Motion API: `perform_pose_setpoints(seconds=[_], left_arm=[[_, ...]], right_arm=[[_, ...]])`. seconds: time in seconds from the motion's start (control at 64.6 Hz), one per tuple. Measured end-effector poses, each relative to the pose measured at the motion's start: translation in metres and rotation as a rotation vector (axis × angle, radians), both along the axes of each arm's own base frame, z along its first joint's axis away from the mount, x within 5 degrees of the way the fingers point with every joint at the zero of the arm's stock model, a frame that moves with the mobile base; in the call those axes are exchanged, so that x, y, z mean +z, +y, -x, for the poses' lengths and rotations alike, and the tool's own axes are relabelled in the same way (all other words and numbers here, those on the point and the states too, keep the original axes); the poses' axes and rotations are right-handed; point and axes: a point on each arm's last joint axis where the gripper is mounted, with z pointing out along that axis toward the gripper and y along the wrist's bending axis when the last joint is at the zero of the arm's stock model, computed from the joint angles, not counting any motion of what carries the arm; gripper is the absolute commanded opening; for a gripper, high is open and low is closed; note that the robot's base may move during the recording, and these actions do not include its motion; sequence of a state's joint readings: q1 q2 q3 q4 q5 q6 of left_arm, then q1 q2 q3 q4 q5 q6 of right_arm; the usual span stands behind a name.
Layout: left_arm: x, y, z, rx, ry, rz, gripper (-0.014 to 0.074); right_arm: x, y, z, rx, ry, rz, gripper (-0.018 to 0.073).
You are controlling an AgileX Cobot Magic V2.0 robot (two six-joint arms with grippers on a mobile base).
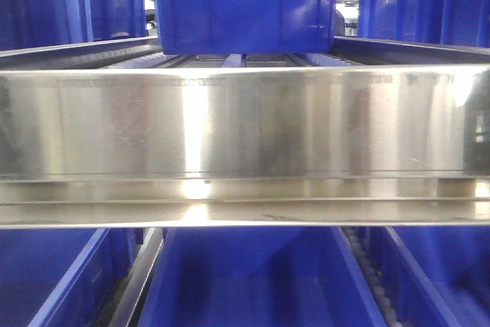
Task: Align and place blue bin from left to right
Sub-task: 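Lift the held blue bin and pull it off the shelf toward the robot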
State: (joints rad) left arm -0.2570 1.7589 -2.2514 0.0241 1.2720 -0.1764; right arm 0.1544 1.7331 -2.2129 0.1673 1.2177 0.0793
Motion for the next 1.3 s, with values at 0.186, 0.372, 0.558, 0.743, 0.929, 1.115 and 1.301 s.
perform_pose_setpoints(seconds=[0.186, 0.372, 0.558, 0.743, 0.929, 1.115, 1.301], left_arm=[[0.0000, -0.0001, 0.0000, -0.001, 0.000, 0.001, -0.0111], [0.0000, -0.0001, 0.0000, -0.001, 0.000, 0.001, -0.0111], [-0.0001, -0.0001, 0.0001, -0.001, 0.002, 0.001, -0.0111], [-0.0001, -0.0001, 0.0001, -0.001, 0.002, 0.001, -0.0111], [-0.0001, -0.0001, 0.0001, -0.001, 0.002, 0.001, -0.0111], [-0.0001, -0.0001, 0.0001, -0.001, 0.002, 0.001, -0.0111], [-0.0001, -0.0001, 0.0001, -0.001, 0.002, 0.001, -0.0111]], right_arm=[[0.0000, 0.0000, 0.0000, 0.000, 0.000, 0.000, -0.0071], [0.0000, 0.0000, 0.0000, 0.000, 0.000, 0.000, -0.0071], [0.0000, 0.0000, 0.0000, 0.000, 0.000, 0.000, -0.0071], [0.0000, 0.0000, 0.0000, 0.000, 0.000, 0.000, -0.0071], [0.0000, 0.0000, 0.0000, 0.000, 0.000, 0.000, -0.0071], [0.0000, 0.0000, 0.0000, 0.000, 0.000, 0.000, -0.0071], [0.0000, 0.0000, 0.0000, 0.000, 0.000, 0.000, -0.0071]])
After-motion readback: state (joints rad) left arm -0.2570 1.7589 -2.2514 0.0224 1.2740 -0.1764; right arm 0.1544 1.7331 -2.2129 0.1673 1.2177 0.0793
